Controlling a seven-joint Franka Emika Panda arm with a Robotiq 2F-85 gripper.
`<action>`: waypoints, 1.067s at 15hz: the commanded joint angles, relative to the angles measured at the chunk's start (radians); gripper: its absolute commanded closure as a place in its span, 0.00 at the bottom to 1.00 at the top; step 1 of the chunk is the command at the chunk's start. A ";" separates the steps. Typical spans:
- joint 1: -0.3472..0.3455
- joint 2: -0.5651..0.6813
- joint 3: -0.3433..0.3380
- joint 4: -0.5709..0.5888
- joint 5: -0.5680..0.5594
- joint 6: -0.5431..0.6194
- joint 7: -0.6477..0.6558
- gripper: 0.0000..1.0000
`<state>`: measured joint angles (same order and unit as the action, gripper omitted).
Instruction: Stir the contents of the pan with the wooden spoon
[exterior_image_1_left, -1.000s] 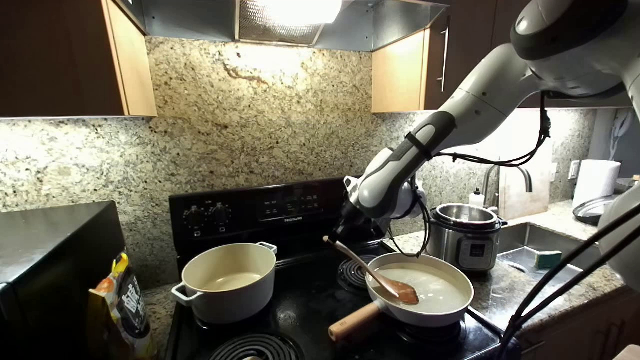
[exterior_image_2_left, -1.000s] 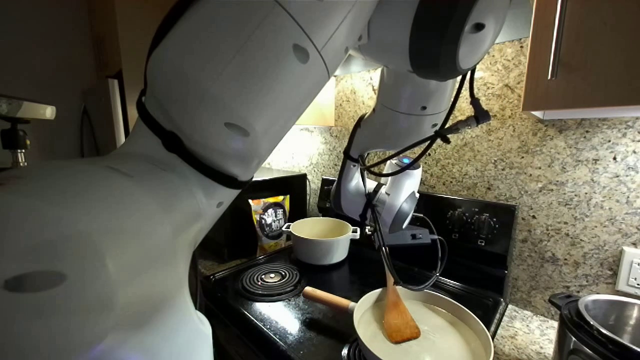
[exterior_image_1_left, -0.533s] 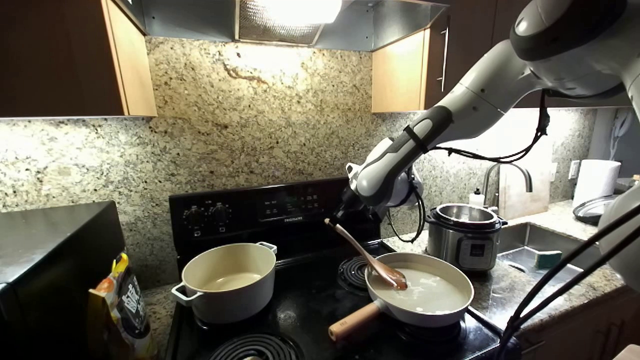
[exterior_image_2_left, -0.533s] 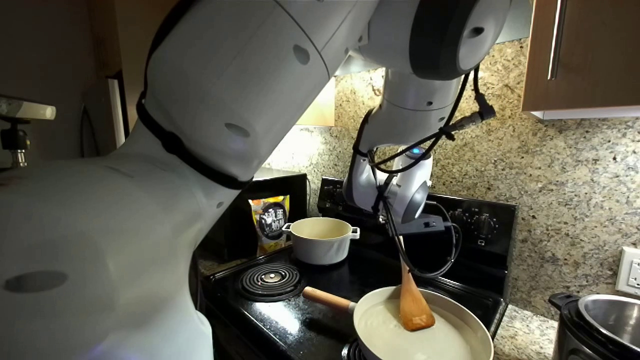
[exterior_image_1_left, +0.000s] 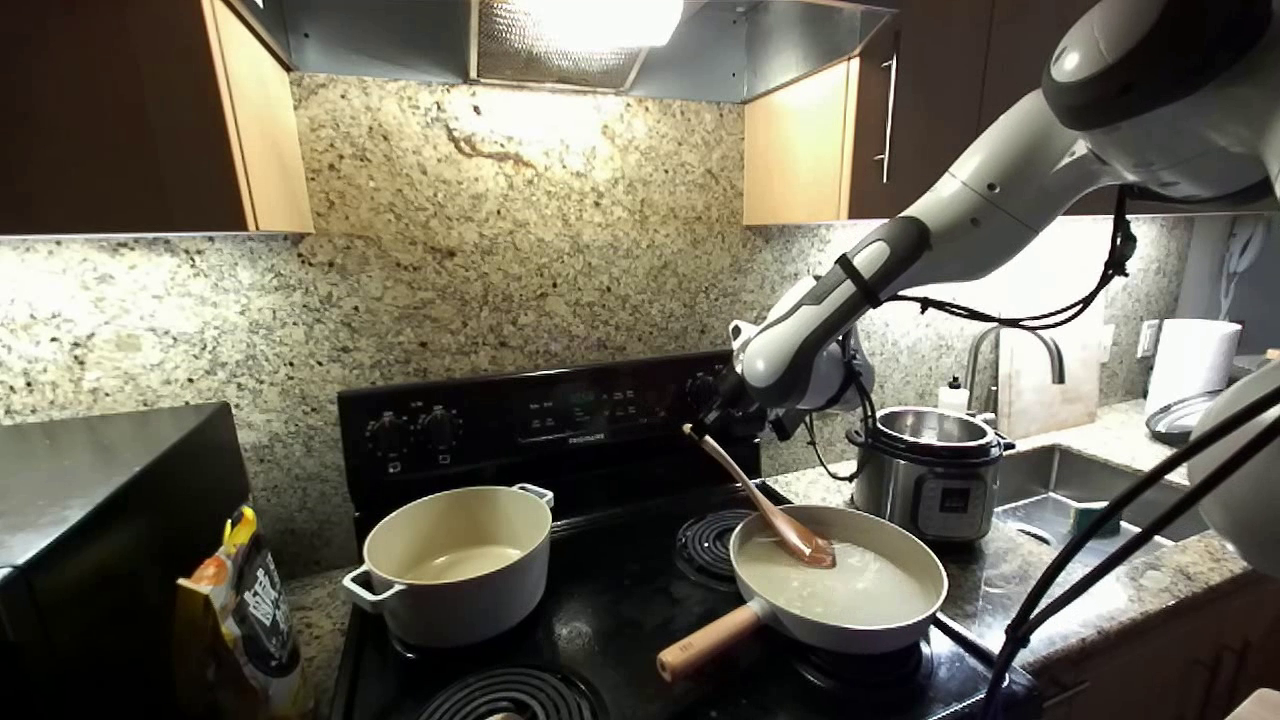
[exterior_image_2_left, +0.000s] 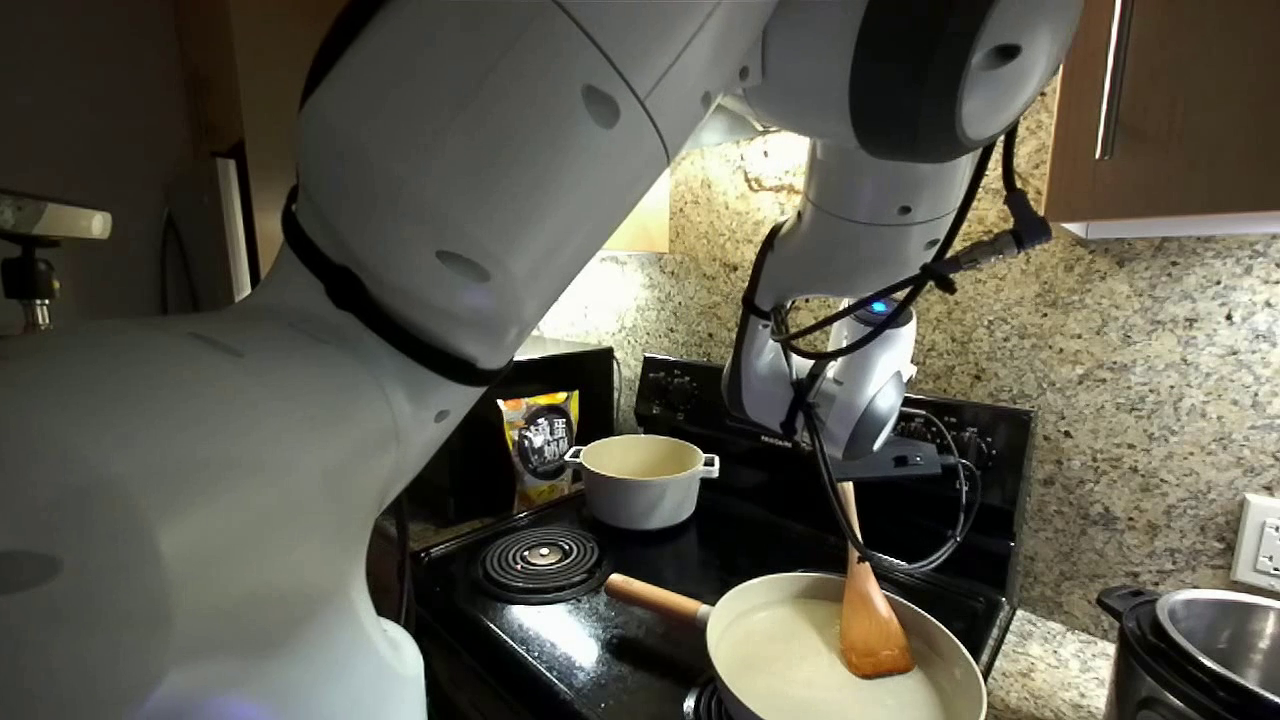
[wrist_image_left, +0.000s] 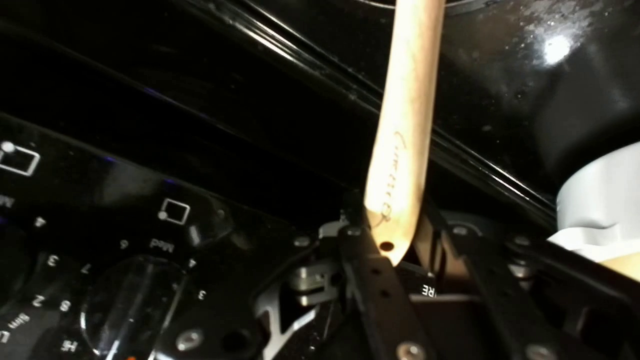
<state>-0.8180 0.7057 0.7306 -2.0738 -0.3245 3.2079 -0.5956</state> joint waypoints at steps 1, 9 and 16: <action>-0.070 0.004 0.021 -0.058 -0.020 0.038 -0.024 0.90; -0.194 -0.003 0.092 -0.227 -0.036 0.100 -0.018 0.90; -0.184 0.009 0.135 -0.248 -0.099 0.078 -0.004 0.90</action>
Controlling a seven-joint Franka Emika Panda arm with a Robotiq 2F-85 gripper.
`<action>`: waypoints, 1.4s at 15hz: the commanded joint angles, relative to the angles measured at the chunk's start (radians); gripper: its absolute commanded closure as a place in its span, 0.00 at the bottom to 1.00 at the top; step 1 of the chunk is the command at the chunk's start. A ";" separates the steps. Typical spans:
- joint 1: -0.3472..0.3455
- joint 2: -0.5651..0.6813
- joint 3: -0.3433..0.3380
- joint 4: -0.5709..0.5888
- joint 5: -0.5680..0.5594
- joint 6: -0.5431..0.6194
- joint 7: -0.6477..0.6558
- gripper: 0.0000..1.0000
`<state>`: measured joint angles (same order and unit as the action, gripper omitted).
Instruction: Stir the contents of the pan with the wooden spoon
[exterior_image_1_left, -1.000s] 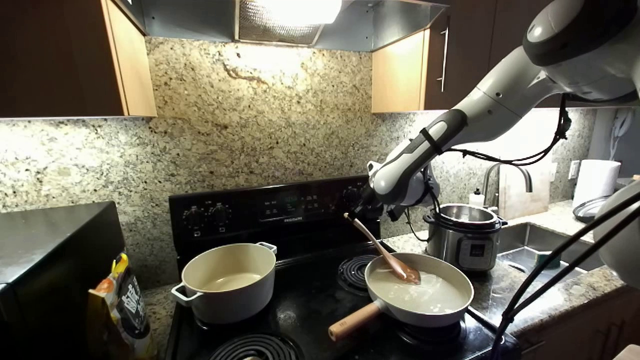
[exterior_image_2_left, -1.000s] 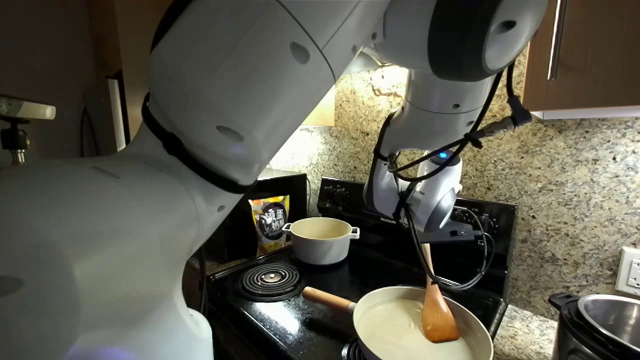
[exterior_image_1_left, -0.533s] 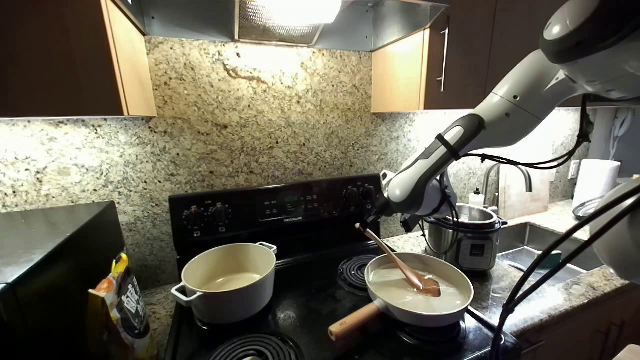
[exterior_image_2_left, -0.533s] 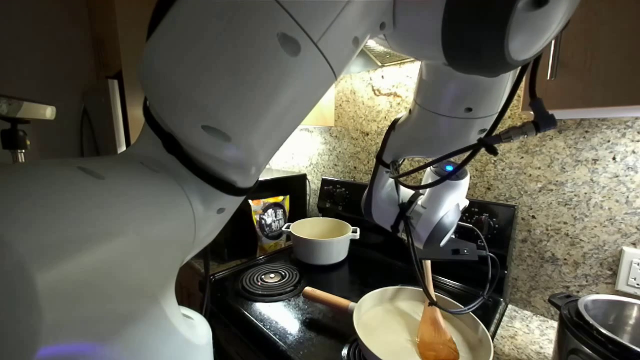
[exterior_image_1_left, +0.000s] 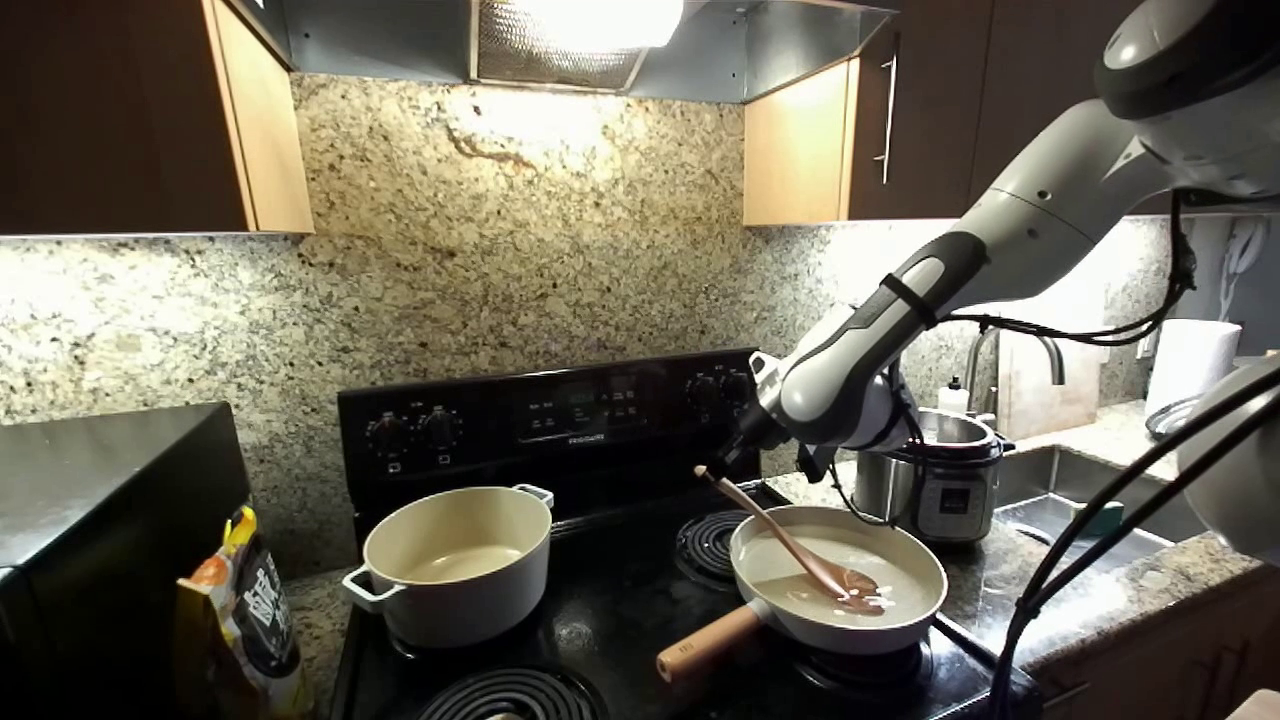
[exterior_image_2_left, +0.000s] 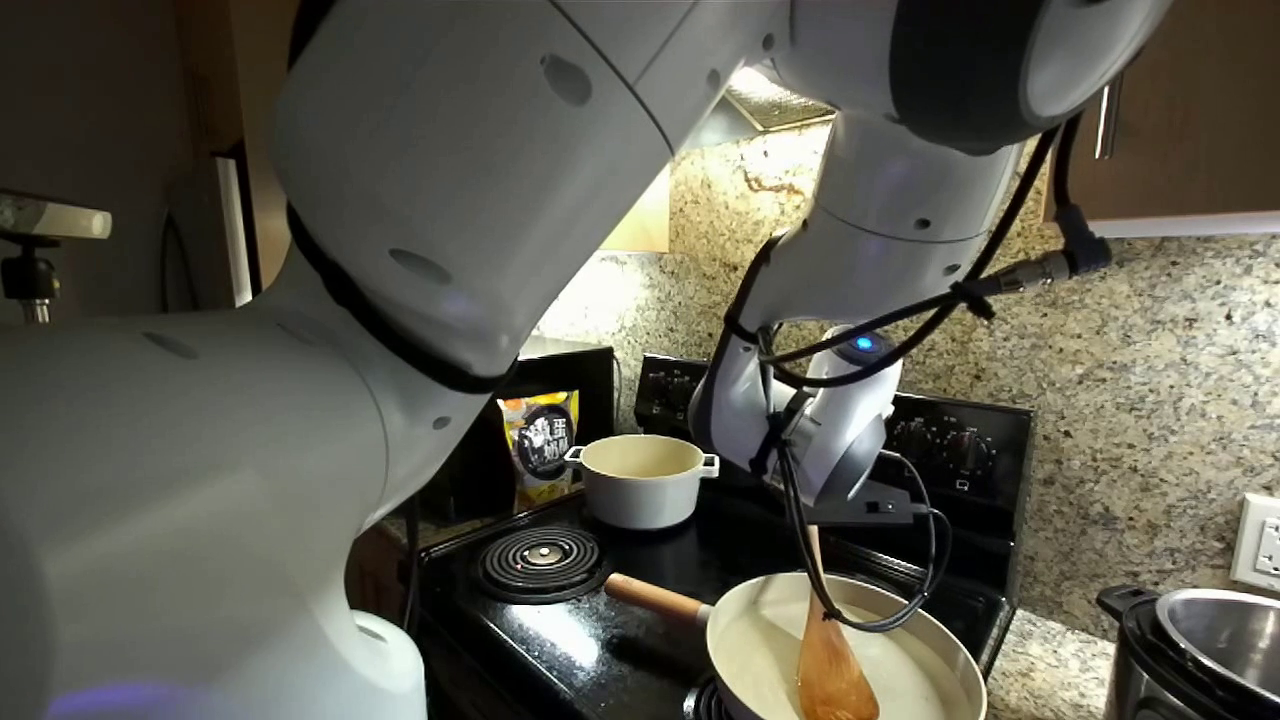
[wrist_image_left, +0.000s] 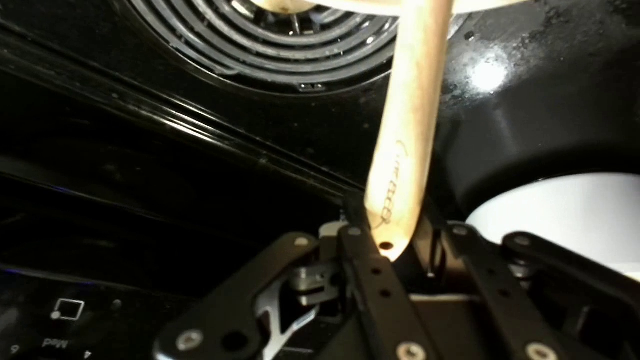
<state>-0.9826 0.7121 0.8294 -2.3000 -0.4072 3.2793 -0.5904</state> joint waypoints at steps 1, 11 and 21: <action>-0.010 0.001 0.041 -0.018 -0.015 0.001 -0.010 0.90; 0.187 -0.019 -0.030 0.153 -0.027 -0.099 0.005 0.90; 0.120 0.031 0.001 0.267 -0.029 -0.189 -0.020 0.90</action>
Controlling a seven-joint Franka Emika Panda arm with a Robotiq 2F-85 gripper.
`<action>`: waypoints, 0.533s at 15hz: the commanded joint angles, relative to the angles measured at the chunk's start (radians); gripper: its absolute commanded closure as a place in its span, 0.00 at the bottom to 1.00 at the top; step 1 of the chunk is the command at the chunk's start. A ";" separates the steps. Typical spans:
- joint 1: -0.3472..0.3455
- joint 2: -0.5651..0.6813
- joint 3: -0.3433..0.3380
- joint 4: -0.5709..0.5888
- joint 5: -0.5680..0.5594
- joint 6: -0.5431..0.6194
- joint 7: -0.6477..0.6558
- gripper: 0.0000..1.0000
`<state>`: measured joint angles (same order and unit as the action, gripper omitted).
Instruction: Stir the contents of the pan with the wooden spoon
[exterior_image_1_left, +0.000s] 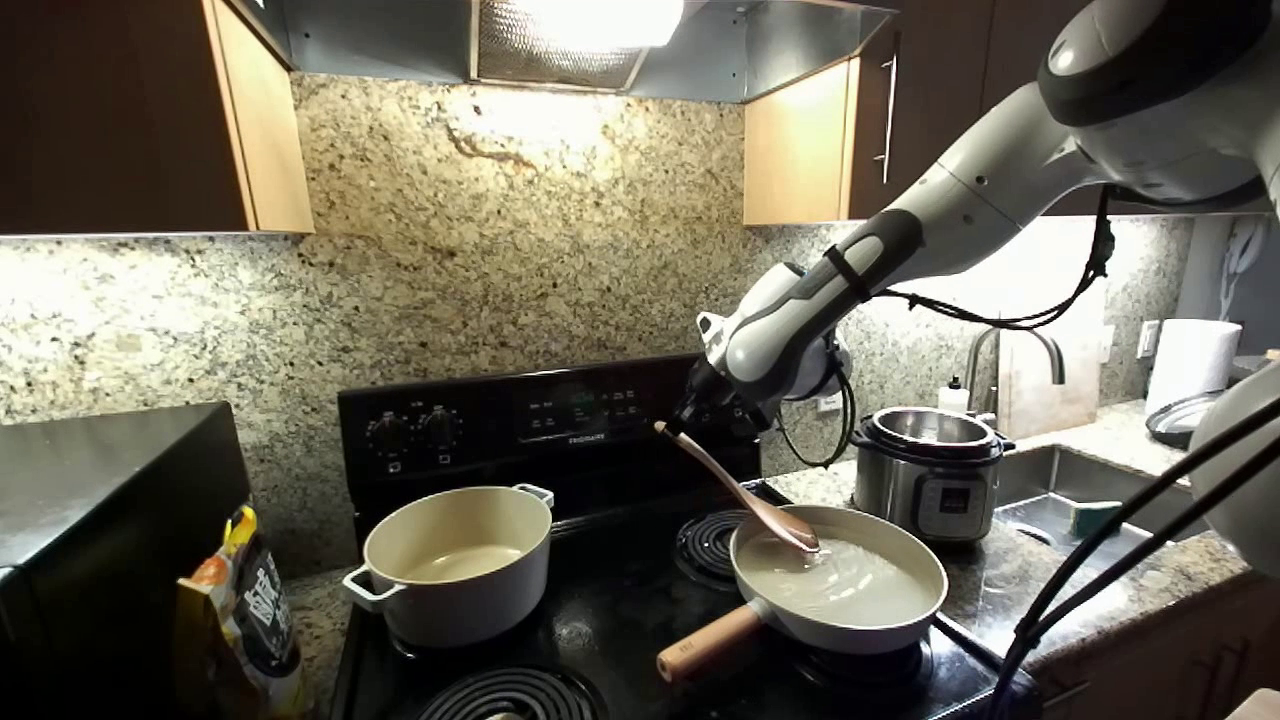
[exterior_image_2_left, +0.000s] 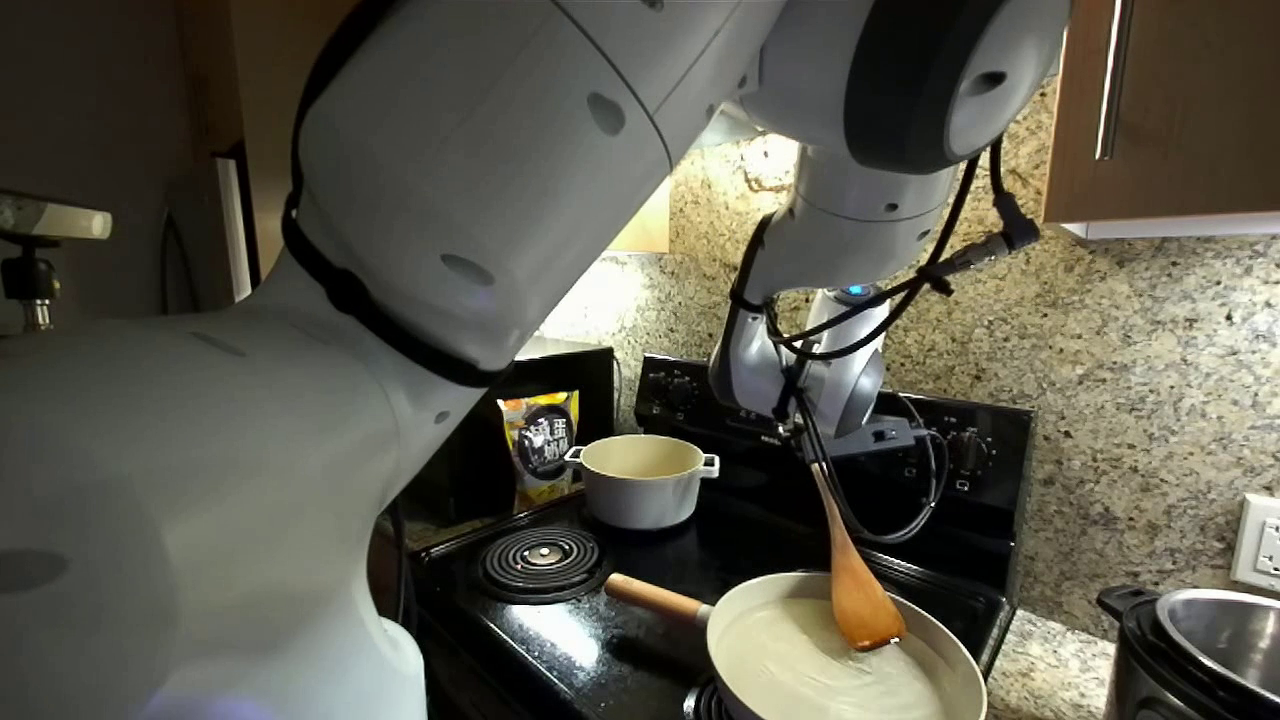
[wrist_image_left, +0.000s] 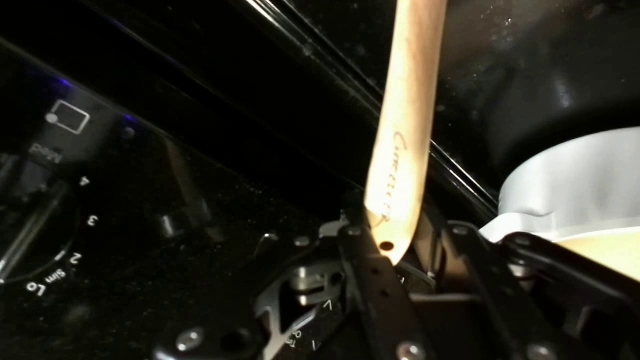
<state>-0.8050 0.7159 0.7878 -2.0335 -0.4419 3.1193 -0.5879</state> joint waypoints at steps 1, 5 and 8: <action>-0.077 0.037 0.054 -0.013 0.003 -0.017 -0.027 0.90; -0.150 0.060 0.074 -0.063 -0.010 0.035 -0.026 0.90; -0.174 0.050 0.057 -0.101 0.014 0.067 -0.032 0.90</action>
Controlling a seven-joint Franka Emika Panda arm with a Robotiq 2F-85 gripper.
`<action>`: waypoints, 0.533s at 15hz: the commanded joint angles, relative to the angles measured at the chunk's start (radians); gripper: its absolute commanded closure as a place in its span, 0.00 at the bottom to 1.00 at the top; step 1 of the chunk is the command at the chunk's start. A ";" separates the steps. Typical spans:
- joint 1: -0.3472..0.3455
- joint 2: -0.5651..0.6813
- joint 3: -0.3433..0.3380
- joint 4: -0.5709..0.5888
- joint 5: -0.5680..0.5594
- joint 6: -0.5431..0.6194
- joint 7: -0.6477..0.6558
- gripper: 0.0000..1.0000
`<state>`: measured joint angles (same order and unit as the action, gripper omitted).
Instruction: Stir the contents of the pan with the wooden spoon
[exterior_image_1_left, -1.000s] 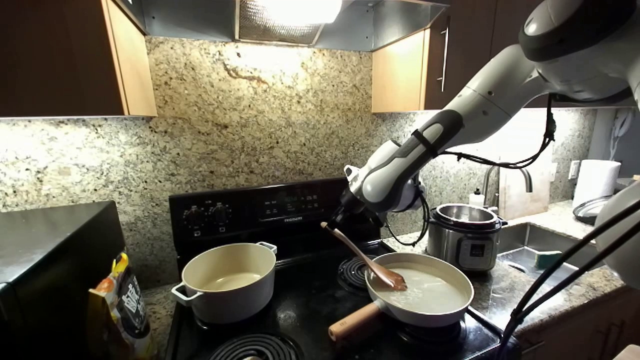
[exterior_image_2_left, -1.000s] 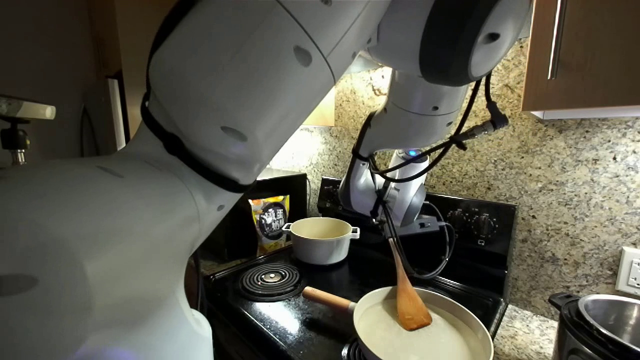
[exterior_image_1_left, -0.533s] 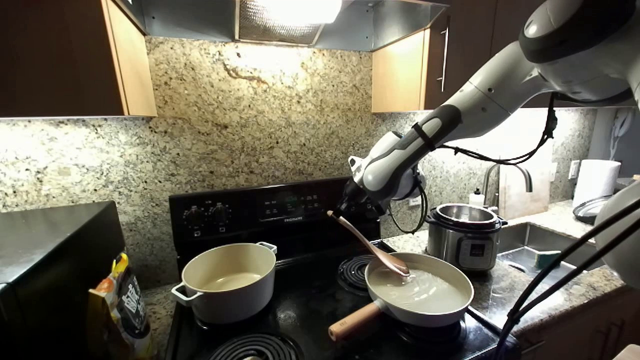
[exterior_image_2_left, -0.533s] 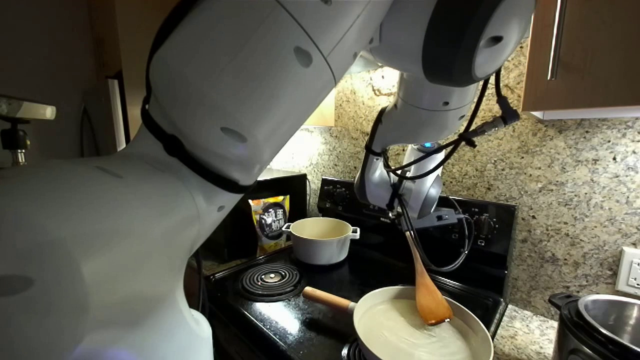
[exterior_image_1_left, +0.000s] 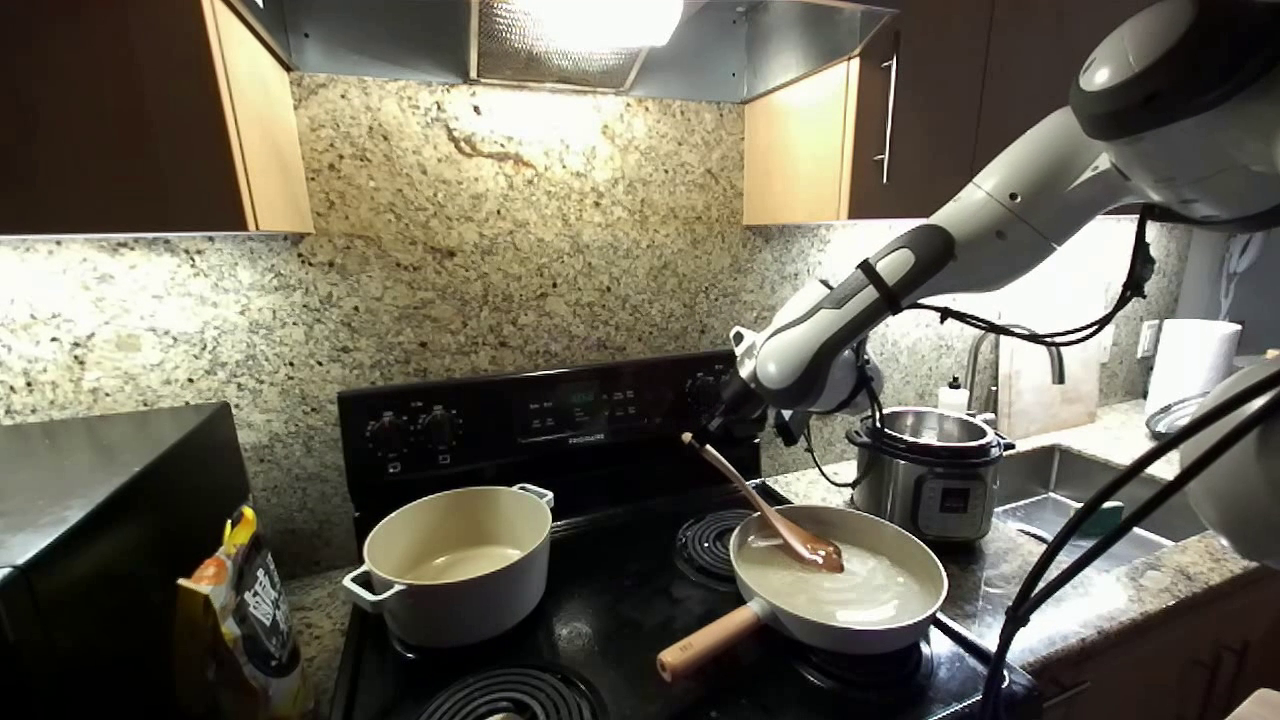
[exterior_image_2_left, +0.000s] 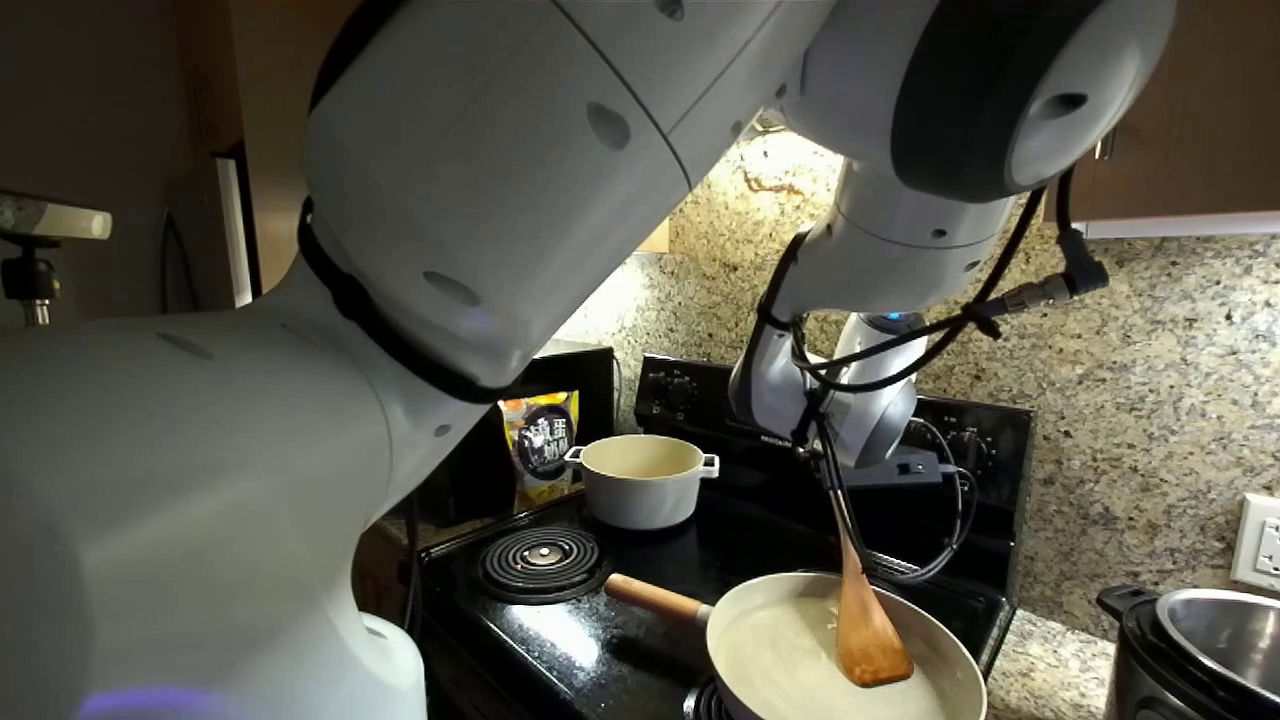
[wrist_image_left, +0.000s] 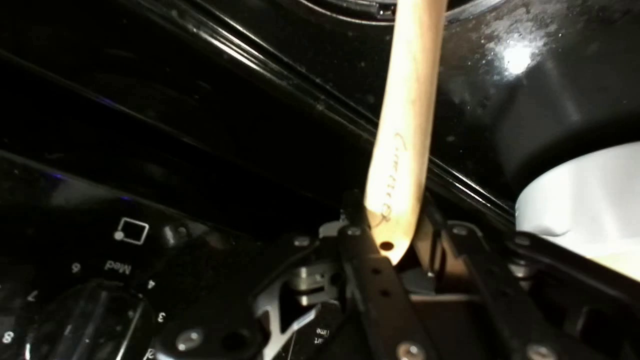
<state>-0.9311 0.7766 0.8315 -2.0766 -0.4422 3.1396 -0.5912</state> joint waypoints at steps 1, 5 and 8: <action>-0.060 -0.011 0.011 -0.070 0.010 0.053 -0.024 0.90; -0.102 -0.007 0.014 -0.119 -0.004 0.062 -0.021 0.90; -0.118 0.002 0.017 -0.143 -0.006 0.052 -0.019 0.90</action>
<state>-1.0140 0.7783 0.8305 -2.1718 -0.4423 3.1769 -0.5912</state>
